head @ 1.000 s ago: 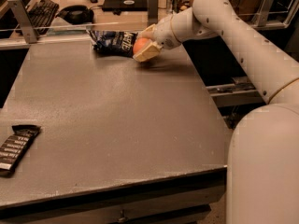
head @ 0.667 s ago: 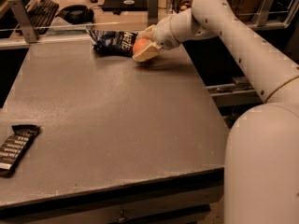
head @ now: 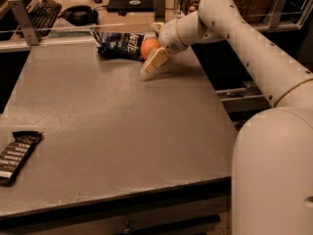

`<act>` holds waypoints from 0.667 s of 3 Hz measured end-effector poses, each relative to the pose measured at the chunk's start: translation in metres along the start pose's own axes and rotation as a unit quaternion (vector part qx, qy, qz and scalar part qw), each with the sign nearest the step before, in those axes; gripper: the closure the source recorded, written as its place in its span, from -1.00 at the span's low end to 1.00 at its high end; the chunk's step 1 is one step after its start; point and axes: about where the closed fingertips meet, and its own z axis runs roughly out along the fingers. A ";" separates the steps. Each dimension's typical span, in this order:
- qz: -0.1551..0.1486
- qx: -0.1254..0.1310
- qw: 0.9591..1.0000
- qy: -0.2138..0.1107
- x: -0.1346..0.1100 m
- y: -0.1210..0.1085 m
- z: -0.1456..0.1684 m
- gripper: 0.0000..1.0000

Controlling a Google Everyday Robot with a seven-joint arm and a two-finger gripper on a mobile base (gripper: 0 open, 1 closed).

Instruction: Move orange near blue chip bag

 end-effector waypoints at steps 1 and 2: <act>-0.001 -0.001 1.000 -0.002 -0.002 0.001 0.000 -1.00; -0.006 -0.001 0.999 -0.033 -0.012 0.013 -0.021 -1.00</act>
Offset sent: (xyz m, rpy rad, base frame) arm -0.0295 -0.0219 0.0266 0.0921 -0.0364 0.0259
